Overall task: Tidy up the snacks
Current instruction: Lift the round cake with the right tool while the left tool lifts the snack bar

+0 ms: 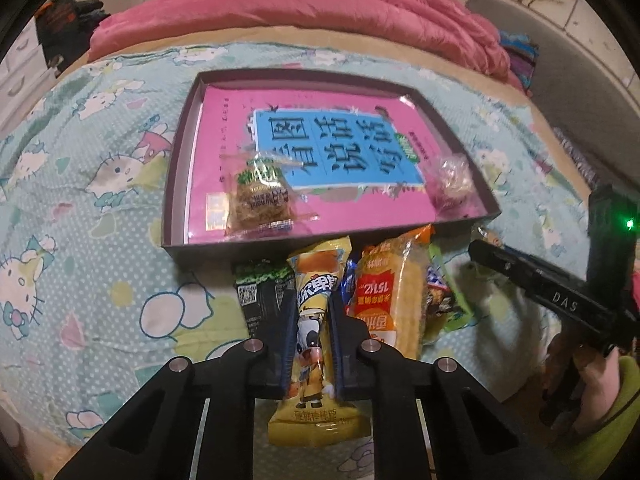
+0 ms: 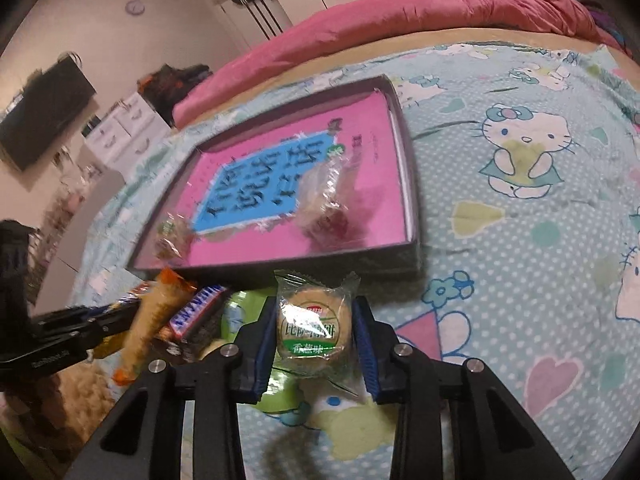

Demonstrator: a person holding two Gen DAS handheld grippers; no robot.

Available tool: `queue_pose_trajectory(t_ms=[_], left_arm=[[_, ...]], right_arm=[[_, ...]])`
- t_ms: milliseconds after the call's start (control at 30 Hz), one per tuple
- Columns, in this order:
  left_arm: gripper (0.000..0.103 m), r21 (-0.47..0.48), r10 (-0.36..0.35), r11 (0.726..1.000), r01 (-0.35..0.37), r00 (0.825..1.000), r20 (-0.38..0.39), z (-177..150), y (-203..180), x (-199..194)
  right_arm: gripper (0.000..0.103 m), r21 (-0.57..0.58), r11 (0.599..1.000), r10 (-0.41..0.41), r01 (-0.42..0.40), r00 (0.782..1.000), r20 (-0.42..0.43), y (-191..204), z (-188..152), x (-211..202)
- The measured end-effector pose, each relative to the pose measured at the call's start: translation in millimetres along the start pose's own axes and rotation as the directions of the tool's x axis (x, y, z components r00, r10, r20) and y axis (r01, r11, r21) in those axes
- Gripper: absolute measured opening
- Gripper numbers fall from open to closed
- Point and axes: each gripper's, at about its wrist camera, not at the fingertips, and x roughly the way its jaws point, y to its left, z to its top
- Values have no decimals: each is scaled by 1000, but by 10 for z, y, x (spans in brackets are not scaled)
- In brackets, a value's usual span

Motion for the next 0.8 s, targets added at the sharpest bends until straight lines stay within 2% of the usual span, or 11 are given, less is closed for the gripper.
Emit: queue_pose_trajectory(t_ms=[233, 600, 800], left_arm=[[15, -54, -31, 998, 33, 999, 39, 28, 96, -116], [15, -116, -49, 991, 62, 993, 109, 84, 225, -308], [15, -126, -45, 990, 60, 992, 122, 86, 233, -368]], right_arm=[[36, -16, 999, 31, -30, 999, 29, 72, 18, -68], [36, -46, 999, 31, -27, 996, 83, 146, 52, -181], [36, -56, 998, 27, -21, 992, 124, 158, 85, -279]])
